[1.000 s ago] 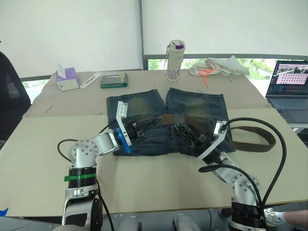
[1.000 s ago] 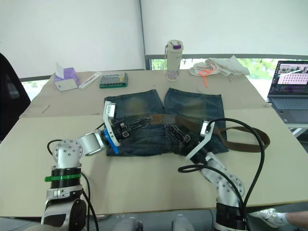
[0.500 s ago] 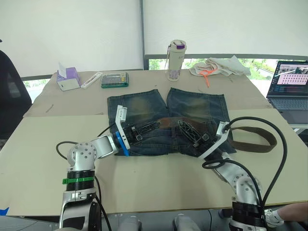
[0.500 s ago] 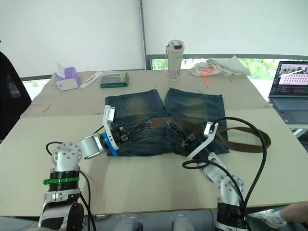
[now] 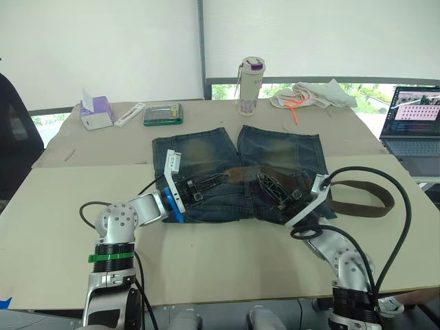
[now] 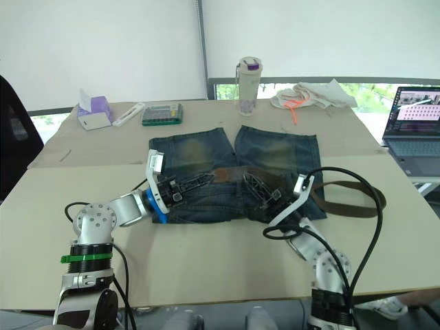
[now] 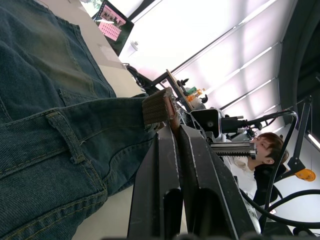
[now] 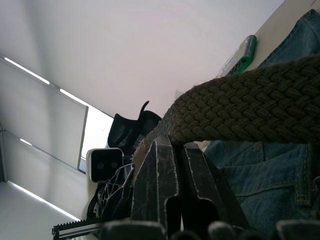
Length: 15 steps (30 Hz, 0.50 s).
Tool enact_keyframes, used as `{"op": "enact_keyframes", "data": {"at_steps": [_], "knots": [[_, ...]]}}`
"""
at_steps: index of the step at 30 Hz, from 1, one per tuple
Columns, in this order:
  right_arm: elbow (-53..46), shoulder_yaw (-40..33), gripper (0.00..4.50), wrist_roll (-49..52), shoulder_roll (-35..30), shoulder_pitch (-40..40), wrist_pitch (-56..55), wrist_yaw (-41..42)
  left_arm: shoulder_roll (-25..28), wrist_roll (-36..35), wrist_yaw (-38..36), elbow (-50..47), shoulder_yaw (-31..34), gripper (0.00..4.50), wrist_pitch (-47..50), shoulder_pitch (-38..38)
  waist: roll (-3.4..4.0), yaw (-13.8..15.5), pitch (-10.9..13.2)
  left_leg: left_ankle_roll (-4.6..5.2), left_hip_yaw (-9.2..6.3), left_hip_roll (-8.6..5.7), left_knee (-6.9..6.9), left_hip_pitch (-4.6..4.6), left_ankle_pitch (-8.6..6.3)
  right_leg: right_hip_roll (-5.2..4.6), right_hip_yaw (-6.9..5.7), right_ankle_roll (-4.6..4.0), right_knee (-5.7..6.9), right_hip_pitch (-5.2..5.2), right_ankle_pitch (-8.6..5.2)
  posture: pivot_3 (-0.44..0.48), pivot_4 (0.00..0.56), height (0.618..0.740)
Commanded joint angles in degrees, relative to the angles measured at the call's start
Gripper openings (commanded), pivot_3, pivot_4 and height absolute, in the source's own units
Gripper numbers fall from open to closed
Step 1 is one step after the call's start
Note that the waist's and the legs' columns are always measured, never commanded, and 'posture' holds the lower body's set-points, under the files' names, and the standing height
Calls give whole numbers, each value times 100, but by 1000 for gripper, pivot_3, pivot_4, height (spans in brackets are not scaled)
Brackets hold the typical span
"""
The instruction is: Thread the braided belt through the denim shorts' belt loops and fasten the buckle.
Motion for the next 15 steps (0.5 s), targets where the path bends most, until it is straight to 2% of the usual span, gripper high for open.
{"op": "enact_keyframes", "data": {"at_steps": [1,3,10,15], "knots": [[-141,-39,26,120,-52,-89,-80,77,57,-54,-102,-140,-11,0,-53,6,0,0,0,0,0,0,0,0,0,0,0,0,0,0,0,0,150,740],[-172,-18,26,91,-79,-77,-76,53,83,-34,-155,-145,-19,0,-90,16,0,0,0,0,0,0,-1,0,0,0,0,0,-1,0,0,0,150,740],[-381,-175,0,-21,-74,140,-294,-390,391,327,-464,-382,-230,2349,-455,191,0,0,0,-1,0,0,-11,1,0,0,0,0,-6,0,0,0,150,740],[-650,-282,0,-348,-199,409,-507,-886,1195,1496,-1381,-818,-914,3887,-1741,616,2,8,1,-5,3,1,-23,2,3,-1,2,-4,-16,-1,2,0,150,740]]}}
